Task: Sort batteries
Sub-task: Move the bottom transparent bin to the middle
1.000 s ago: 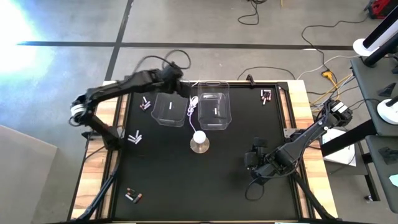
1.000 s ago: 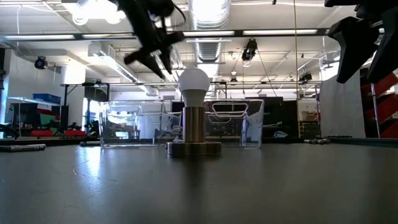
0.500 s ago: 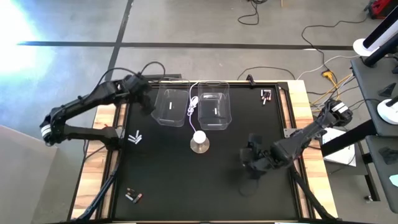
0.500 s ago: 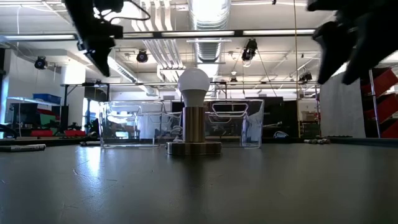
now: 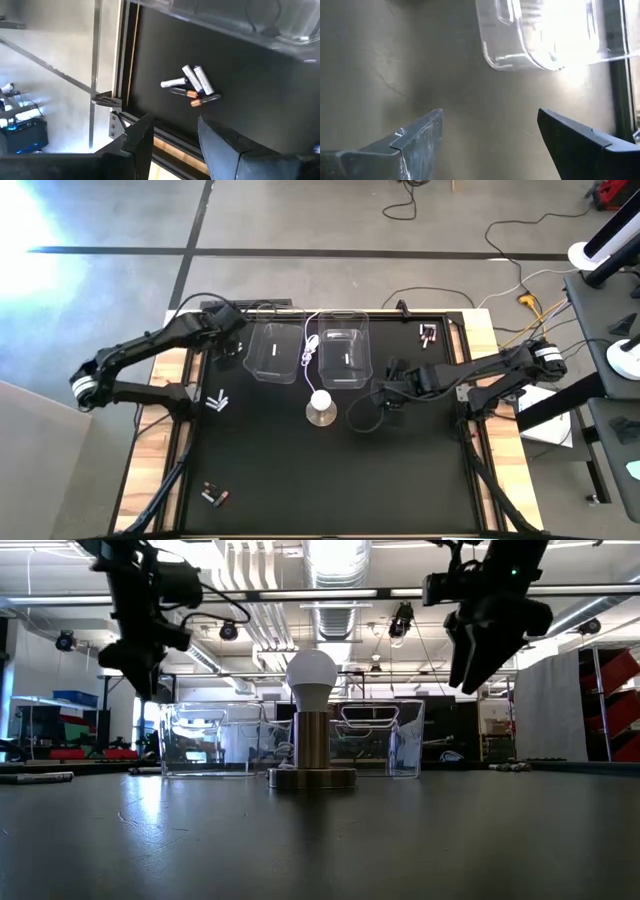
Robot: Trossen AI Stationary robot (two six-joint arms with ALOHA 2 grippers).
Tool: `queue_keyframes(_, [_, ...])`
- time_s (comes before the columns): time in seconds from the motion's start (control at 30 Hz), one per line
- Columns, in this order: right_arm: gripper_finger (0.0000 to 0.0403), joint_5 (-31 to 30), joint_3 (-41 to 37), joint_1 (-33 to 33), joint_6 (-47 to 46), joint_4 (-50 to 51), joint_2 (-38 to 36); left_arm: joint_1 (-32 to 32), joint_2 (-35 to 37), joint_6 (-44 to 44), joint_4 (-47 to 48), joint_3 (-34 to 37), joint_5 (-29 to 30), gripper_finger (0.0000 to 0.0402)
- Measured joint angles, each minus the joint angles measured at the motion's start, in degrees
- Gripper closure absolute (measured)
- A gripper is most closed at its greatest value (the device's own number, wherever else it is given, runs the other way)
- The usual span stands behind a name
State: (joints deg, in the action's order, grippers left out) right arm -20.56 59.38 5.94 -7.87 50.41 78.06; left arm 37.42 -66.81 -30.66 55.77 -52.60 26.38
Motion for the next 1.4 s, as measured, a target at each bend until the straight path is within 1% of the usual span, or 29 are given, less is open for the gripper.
queue_keyframes(0.03, [0.0082, 0.0, -0.2, -0.5, 0.2, 0.0, 0.0, 0.7, -1.0, -1.0, -1.6, 0.0, -0.2, 0.0268])
queue_keyframes(0.13, [0.0078, 0.0, -0.6, -1.5, 0.5, 0.1, 0.0, 2.7, -4.1, -4.9, -6.8, 0.0, -3.4, 0.0268])
queue_keyframes(0.23, [0.0076, 0.0, -0.6, -1.9, 0.5, 0.9, 0.0, 4.2, -7.7, -8.8, -9.5, -0.2, -3.8, 0.0268])
queue_keyframes(0.27, [0.0076, 0.1, -0.7, -1.9, 0.5, 1.3, 0.0, 4.7, -8.8, -9.9, -9.8, -0.3, -4.7, 0.0268])
queue_keyframes(0.47, [0.0081, 4.0, -0.7, -2.3, 0.0, 2.8, 0.0, 7.8, -14.9, -12.0, -9.8, -3.1, -14.7, 0.0268])
queue_keyframes(0.6, [0.0077, 4.7, -0.7, -2.6, 0.0, 2.8, 0.0, 10.6, -18.0, -12.0, -9.7, -6.0, -21.6, 0.0268])
queue_keyframes(0.63, [0.0075, 4.7, -0.7, -2.7, 0.0, 2.8, 0.0, 11.1, -18.9, -12.2, -9.6, -6.5, -22.5, 0.0268])
queue_keyframes(0.77, [0.0075, 6.4, -0.7, -4.2, 0.4, 2.7, 0.0, 11.5, -22.2, -13.8, -8.6, -8.2, -22.9, 0.0275])
queue_keyframes(0.93, [0.0078, 7.1, -0.7, -7.4, 3.0, 2.6, 0.0, 10.2, -24.6, -12.3, -7.9, -9.4, -25.3, 0.0284])
queue_keyframes(1.17, [0.0074, 7.1, 0.3, -13.5, 8.5, 2.4, 0.0, 7.0, -23.8, -10.7, -8.1, -9.6, -25.7, 0.0285])
queue_keyframes(1.3, [0.0079, 7.1, 0.7, -17.6, 11.5, 0.9, 0.0, 5.9, -23.8, -10.6, -8.1, -9.6, -25.6, 0.0285])
queue_keyframes(1.4, [0.0082, 7.1, 0.7, -20.0, 13.6, -0.3, 0.0, 5.9, -23.8, -10.6, -8.2, -9.6, -24.1, 0.0285])
